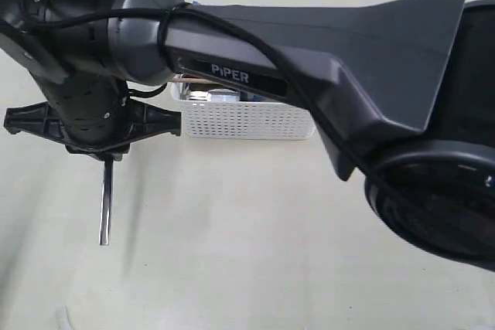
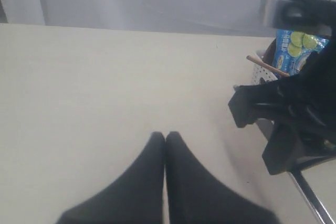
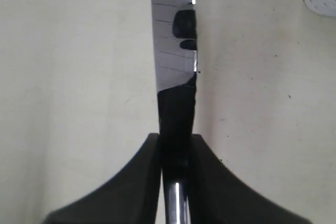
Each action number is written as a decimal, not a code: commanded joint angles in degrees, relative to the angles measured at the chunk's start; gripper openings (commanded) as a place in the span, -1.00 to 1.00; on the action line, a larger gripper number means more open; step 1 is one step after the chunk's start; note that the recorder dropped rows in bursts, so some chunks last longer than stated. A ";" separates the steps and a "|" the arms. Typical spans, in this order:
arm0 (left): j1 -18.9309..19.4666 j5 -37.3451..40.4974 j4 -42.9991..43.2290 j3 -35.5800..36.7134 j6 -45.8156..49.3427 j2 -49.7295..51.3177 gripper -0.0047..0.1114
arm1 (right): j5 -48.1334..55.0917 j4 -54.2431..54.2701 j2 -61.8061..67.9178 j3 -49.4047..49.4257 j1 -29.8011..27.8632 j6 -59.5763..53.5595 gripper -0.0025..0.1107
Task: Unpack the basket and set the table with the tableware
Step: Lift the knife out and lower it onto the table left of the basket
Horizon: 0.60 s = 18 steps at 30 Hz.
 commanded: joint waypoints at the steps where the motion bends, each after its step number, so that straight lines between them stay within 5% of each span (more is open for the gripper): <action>1: -0.27 -0.12 0.05 0.21 0.17 -0.21 -0.92 | -7.02 1.42 -0.01 4.04 -0.43 2.20 -0.96; 18: -0.27 -0.12 0.05 0.21 0.17 -0.21 -0.92 | -15.02 5.16 2.47 6.08 -4.42 0.10 -0.96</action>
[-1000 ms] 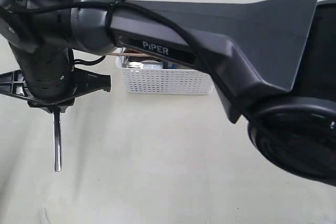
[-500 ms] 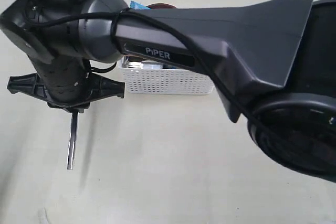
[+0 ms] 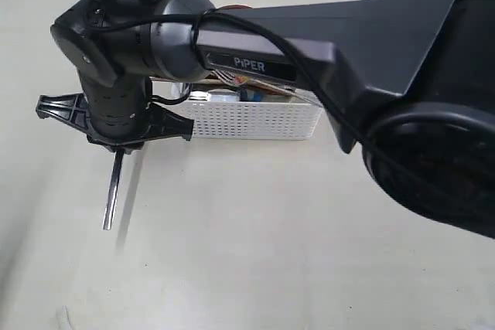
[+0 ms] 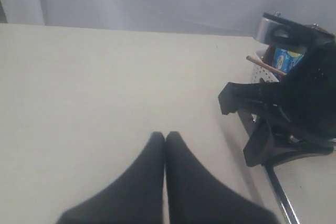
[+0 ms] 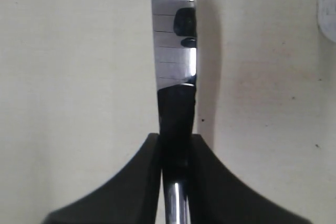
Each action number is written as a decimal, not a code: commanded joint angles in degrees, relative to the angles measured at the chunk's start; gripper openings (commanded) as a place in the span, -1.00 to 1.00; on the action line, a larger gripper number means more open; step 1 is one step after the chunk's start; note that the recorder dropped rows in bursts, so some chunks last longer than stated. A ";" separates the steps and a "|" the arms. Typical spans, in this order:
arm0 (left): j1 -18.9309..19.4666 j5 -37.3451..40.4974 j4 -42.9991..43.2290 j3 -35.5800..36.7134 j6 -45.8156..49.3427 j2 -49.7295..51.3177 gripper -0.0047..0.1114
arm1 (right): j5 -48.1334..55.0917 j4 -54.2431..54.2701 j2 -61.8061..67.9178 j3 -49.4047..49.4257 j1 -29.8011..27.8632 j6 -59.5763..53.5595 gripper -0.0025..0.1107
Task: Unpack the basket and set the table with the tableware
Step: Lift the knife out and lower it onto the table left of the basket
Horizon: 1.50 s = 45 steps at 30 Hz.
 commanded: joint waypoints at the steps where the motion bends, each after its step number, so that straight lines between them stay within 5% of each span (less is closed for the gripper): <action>1: -0.27 -0.12 0.05 0.21 0.17 -0.21 -0.92 | -3.41 1.28 1.91 0.04 -0.11 -0.39 -0.96; 45: -0.27 -0.12 0.05 0.21 0.17 -0.21 -0.92 | -7.08 -1.33 5.66 0.04 -0.11 -1.13 -0.96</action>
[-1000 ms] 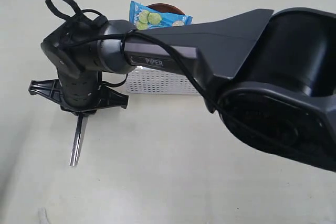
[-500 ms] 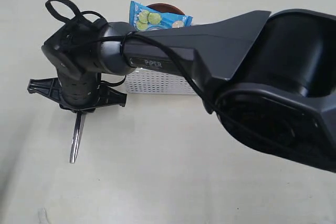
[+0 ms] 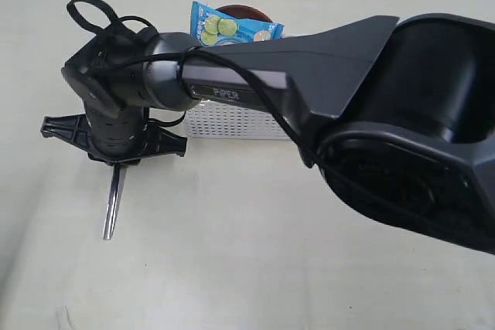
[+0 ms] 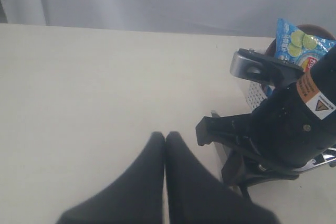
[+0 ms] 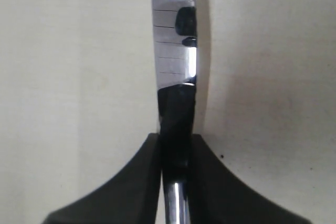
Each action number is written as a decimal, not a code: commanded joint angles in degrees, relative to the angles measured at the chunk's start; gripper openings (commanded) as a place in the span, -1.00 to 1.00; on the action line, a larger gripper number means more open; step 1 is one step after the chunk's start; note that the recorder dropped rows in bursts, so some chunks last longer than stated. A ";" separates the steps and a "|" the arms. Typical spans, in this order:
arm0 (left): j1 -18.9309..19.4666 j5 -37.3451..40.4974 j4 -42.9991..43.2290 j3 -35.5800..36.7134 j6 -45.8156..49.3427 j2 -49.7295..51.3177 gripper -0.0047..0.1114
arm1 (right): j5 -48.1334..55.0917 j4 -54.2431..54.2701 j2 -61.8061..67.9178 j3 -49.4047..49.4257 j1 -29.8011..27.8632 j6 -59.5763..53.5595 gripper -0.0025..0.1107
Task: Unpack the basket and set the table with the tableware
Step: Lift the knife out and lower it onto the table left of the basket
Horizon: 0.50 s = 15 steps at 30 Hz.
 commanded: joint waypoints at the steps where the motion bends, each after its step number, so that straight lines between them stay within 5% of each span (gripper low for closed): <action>1: -0.27 -0.12 0.05 0.21 0.17 -0.21 -0.92 | -0.64 -1.04 0.43 0.04 -0.11 -1.09 -0.96; 8: -0.27 -0.12 0.05 0.21 0.17 -0.21 -0.92 | -1.97 -1.04 0.33 0.04 -0.11 -1.64 -0.40; 15: -0.27 -0.12 0.05 0.21 0.17 -0.21 -0.92 | 1.12 -1.63 0.33 0.04 -0.11 -1.64 -0.33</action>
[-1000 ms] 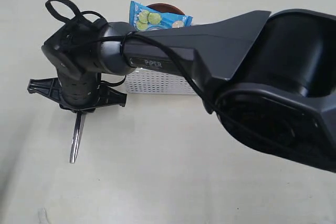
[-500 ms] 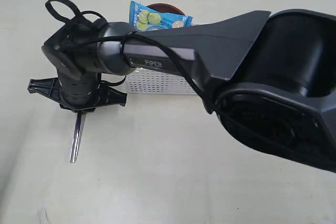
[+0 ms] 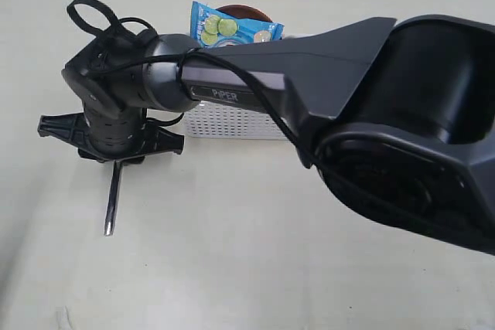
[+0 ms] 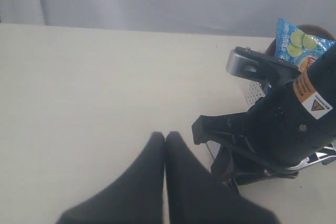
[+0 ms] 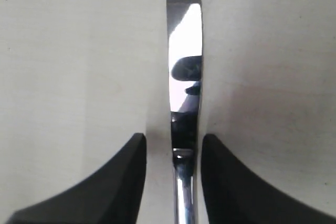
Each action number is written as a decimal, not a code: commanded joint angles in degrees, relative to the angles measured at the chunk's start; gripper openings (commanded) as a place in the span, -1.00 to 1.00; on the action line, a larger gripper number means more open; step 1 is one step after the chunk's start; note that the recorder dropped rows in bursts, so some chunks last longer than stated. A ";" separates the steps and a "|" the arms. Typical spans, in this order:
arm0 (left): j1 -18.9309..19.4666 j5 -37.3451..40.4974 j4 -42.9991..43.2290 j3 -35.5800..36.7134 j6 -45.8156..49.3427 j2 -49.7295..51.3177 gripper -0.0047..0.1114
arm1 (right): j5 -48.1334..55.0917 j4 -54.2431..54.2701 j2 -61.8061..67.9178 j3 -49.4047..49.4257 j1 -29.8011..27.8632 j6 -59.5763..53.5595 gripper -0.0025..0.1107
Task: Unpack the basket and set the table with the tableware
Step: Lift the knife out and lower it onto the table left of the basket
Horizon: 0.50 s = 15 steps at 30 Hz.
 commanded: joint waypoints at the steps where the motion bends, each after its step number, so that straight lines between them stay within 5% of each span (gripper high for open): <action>1: -0.27 -0.12 0.05 0.21 0.17 -0.21 -0.92 | 3.16 -1.38 -0.03 0.04 -0.11 -0.55 -0.33; 15: -0.27 -0.12 0.05 0.21 0.17 -0.21 -0.92 | 5.46 9.02 -0.03 0.04 0.00 -8.41 -0.33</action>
